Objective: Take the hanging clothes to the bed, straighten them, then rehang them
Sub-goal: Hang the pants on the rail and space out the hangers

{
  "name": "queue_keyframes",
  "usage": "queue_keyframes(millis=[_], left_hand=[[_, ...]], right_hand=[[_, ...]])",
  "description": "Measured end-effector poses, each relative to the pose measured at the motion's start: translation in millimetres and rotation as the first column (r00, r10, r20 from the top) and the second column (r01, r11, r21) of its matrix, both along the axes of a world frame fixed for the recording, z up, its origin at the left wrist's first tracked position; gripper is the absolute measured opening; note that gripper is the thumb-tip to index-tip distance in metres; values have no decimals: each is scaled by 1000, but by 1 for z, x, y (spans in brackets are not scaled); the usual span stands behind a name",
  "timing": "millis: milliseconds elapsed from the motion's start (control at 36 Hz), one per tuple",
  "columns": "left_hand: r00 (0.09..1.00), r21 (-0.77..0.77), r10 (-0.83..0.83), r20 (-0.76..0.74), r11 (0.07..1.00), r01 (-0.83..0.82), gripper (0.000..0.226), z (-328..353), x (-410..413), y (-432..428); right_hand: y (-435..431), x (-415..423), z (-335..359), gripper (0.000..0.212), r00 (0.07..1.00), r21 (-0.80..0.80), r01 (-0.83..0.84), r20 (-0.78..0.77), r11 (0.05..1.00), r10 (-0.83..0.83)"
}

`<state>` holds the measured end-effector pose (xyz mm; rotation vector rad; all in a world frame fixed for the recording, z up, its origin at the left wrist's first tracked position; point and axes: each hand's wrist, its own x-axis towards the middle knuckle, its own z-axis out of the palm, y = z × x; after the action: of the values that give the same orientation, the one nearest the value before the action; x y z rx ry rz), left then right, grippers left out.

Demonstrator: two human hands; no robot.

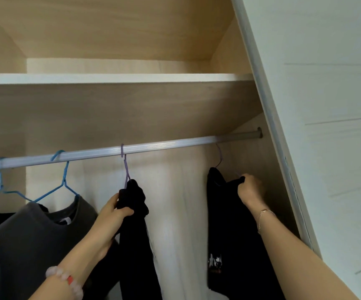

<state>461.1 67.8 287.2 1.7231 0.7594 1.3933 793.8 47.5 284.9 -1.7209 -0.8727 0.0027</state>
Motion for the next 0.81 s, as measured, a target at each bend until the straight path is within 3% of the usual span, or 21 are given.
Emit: queue_keyframes(millis=[167,361,806], left_hand=[[1000,21,24,-5,1000,-24,31,-7,-6,0],[998,31,58,22,998,-59,47,-12,-8,5],[1000,38,20,11,999,-20,44,-16,-10,3]], right_hand=[[-1,-1,-4,44,995,-10,56,81,998,-55],[1,-13,-7,42,989,4,-47,139,999,46],[-12,-30,-4,43,971,-34,-99,213,995,104]])
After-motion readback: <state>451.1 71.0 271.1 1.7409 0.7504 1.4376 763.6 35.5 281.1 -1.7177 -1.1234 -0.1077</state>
